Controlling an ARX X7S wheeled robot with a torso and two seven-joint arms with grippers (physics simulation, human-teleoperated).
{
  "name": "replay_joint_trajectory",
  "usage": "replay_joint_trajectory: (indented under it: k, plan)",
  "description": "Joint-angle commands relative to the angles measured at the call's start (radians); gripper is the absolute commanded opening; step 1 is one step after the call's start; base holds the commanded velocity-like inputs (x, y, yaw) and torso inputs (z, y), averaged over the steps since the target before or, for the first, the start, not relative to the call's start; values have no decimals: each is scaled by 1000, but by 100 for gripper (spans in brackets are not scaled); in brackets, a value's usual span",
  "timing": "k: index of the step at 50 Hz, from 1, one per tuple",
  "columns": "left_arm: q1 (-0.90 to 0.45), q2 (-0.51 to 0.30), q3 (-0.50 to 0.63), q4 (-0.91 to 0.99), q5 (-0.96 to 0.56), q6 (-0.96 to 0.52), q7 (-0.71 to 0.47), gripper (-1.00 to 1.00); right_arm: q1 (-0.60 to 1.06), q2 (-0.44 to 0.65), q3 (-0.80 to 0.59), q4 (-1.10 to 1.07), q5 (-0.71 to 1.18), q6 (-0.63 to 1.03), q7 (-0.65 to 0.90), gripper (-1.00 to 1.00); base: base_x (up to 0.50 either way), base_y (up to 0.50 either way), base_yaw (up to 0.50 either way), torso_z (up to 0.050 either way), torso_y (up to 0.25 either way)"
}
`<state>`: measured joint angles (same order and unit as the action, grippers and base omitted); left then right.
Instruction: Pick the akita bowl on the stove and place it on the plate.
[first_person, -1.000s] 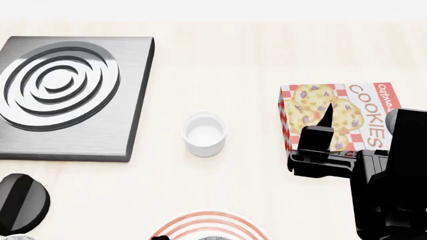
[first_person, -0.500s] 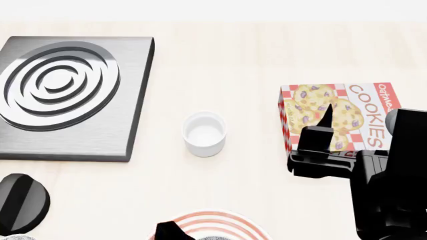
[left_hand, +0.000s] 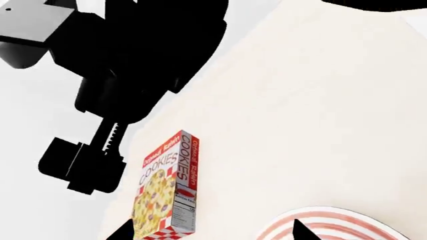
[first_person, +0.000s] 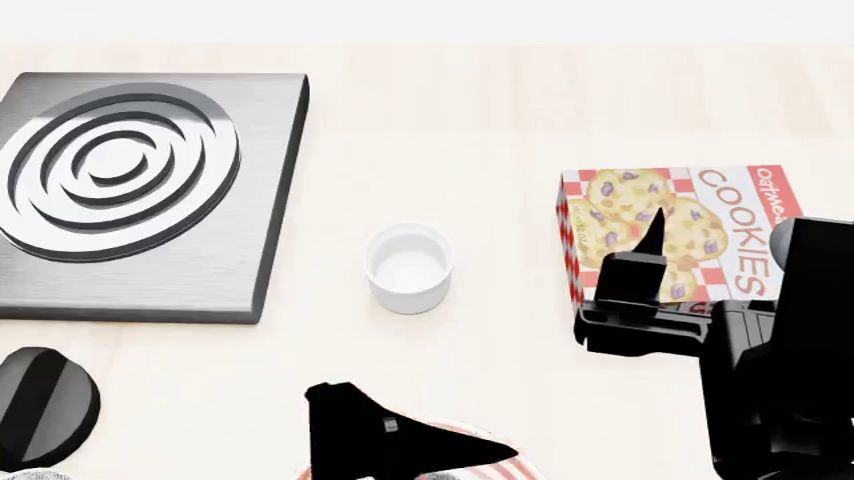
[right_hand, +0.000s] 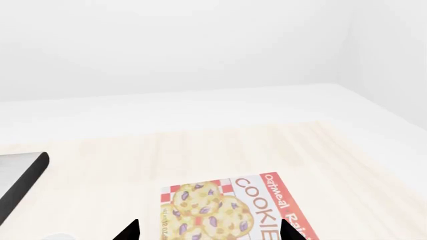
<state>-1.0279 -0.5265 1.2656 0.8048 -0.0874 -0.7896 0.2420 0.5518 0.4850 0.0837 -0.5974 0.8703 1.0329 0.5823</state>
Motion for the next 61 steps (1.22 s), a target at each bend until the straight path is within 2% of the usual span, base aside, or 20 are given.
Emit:
replay_joint_trajectory:
  k: [1,7,14,23,36,61]
  plan:
    - [42,58,-223,19,-122,-39,-14,100,-2,-16,24,-4,-11,1,-14,100,0,0,0,0,0]
    - [52,81,-368,10,-206,-52,-36,100,-3,-14,19,2,-14,-5,-17,100,0,0,0,0,0]
    - [59,91,-449,5,-260,-68,-47,100,-2,-13,18,2,-11,-5,-14,100,0,0,0,0,0]
    - [33,133,-621,-26,-362,-109,-69,100,1,-10,16,1,-4,-1,-9,100,0,0,0,0,0]
    - [23,168,-762,-68,-438,-137,-103,100,1,-7,14,1,-1,-5,-6,100,0,0,0,0,0]
    - [76,188,-941,-109,-543,-146,-156,100,3,-4,12,1,11,-6,5,100,0,0,0,0,0]
